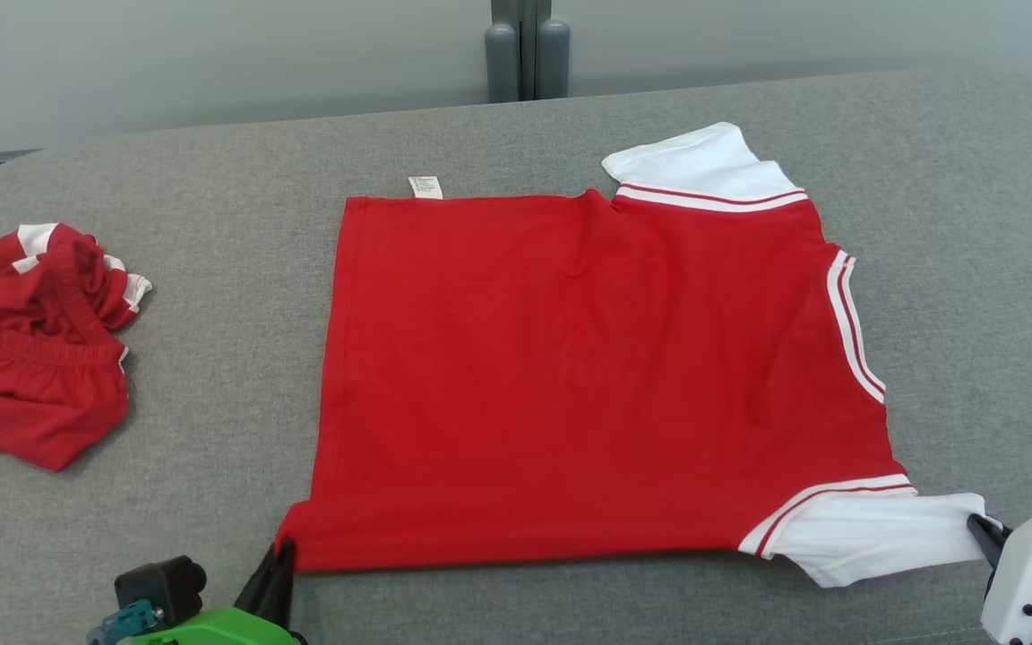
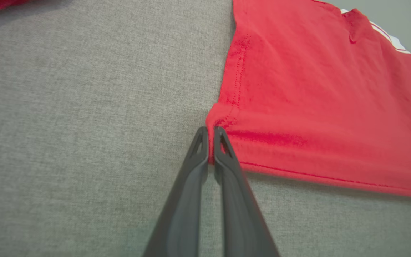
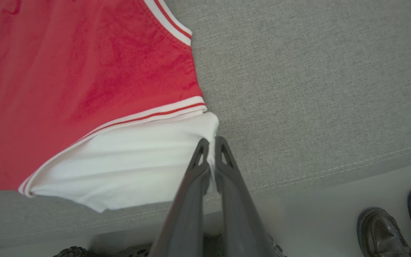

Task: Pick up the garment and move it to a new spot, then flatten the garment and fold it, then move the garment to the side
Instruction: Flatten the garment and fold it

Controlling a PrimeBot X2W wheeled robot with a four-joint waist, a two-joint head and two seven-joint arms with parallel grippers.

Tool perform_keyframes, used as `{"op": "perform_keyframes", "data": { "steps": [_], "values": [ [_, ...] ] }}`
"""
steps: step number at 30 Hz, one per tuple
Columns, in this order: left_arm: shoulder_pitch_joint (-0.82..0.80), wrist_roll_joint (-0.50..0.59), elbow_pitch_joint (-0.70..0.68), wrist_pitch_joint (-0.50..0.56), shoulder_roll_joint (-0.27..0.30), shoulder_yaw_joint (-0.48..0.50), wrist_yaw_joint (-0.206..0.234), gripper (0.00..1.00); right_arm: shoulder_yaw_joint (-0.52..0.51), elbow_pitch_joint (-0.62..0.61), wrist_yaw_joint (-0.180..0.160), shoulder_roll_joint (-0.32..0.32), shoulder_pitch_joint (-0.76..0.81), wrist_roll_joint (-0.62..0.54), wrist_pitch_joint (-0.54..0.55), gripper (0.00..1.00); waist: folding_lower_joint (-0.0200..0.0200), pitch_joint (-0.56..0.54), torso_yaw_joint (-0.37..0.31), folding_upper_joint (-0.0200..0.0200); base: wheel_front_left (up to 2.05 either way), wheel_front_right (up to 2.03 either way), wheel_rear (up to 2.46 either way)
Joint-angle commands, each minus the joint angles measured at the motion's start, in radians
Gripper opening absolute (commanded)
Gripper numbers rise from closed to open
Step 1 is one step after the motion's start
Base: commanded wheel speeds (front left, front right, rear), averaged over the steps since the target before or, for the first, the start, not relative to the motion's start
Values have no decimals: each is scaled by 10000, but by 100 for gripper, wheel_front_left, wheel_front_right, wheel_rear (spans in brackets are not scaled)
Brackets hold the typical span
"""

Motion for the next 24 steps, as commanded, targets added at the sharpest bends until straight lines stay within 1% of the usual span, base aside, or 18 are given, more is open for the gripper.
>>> {"op": "perform_keyframes", "data": {
  "steps": [1,4,7,11,14,16,18,21,24],
  "values": [
    [249,-95,-122,185,119,16,144,0,-65,45,-25,-67,103,0,-78,0,1,35,36,0,0,0,0],
    [409,-62,-484,552,197,-259,180,0,43,-4,-24,-63,98,-40,-30,0,1,60,111,0,0,0,0],
    [293,34,-769,563,210,-342,105,0,155,-203,-22,-56,-178,-246,-267,0,1,91,189,0,0,0,0],
    [-280,95,-936,639,141,-431,-93,0,402,-339,-22,-53,-689,-519,-712,0,1,99,246,0,0,0,0],
    [-716,131,-819,821,72,-530,-258,0,782,-235,-22,-51,-1185,-854,-844,0,1,86,230,0,0,0,0],
    [-1008,114,-668,925,24,-586,-391,0,1041,-18,-22,-59,-1469,-1018,-752,0,1,90,216,0,0,0,0],
    [-1359,187,-446,1085,-62,-674,-425,0,1250,282,-22,-186,-1780,-1068,-695,0,1,91,211,0,0,0,0],
    [-1848,286,-64,1381,-230,-835,-331,0,1505,831,-22,-370,-2235,-1028,-686,0,1,107,200,0,0,0,0],
    [-2376,320,396,1592,-430,-895,-289,0,1711,1475,-22,-624,-2760,-942,-917,0,1,174,205,0,0,0,0]
  ]
}}
